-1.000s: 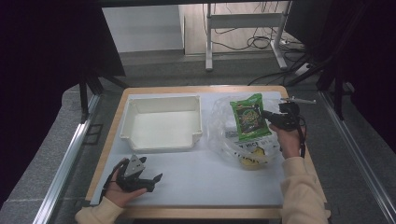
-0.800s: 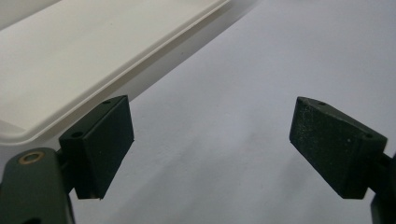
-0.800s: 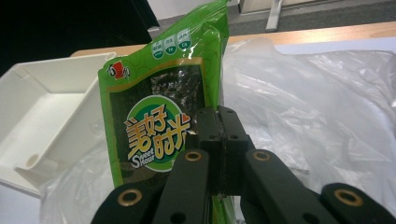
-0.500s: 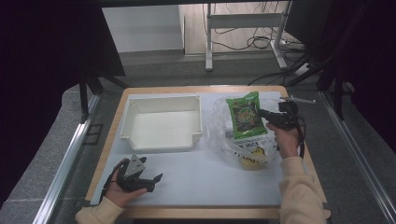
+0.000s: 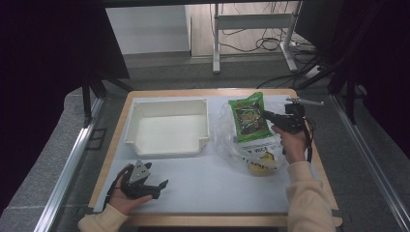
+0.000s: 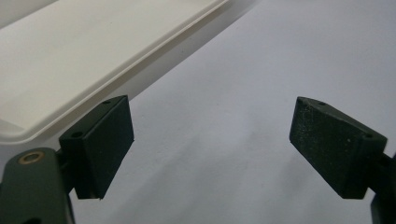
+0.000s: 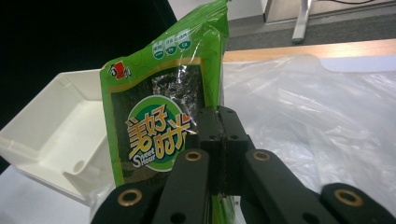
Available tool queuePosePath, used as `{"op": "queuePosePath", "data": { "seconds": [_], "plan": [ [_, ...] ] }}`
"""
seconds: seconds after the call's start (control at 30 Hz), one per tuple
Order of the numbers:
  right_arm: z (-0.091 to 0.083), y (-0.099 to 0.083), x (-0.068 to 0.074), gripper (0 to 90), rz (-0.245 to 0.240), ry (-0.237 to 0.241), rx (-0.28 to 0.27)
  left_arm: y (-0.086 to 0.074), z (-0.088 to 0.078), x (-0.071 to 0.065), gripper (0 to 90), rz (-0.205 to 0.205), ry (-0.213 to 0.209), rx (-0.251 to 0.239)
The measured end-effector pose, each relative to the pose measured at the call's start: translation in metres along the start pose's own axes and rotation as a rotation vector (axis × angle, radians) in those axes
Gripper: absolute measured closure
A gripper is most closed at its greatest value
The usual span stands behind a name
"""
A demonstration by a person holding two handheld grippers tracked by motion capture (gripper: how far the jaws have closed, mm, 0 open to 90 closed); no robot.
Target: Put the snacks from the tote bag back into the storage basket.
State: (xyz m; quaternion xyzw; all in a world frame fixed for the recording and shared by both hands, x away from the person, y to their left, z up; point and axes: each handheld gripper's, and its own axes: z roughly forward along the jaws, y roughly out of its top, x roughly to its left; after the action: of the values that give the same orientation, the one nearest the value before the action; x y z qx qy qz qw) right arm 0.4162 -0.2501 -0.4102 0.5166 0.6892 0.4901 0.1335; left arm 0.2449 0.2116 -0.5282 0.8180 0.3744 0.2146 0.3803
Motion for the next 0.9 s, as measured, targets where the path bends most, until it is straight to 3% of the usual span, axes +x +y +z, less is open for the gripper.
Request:
{"op": "queuePosePath", "data": {
  "seconds": [0.67, 0.9],
  "plan": [
    [0.005, 0.005, 0.014, 89.6, -0.003, 0.055, -0.032, 0.000, 0.000, 0.000, 13.6, -0.001, 0.001, 0.000],
    [0.010, 0.008, 0.026, 89.6, -0.017, 0.070, -0.041, 0.000, -0.001, 0.001, 13.6, 0.000, 0.000, -0.002]
  ]
}}
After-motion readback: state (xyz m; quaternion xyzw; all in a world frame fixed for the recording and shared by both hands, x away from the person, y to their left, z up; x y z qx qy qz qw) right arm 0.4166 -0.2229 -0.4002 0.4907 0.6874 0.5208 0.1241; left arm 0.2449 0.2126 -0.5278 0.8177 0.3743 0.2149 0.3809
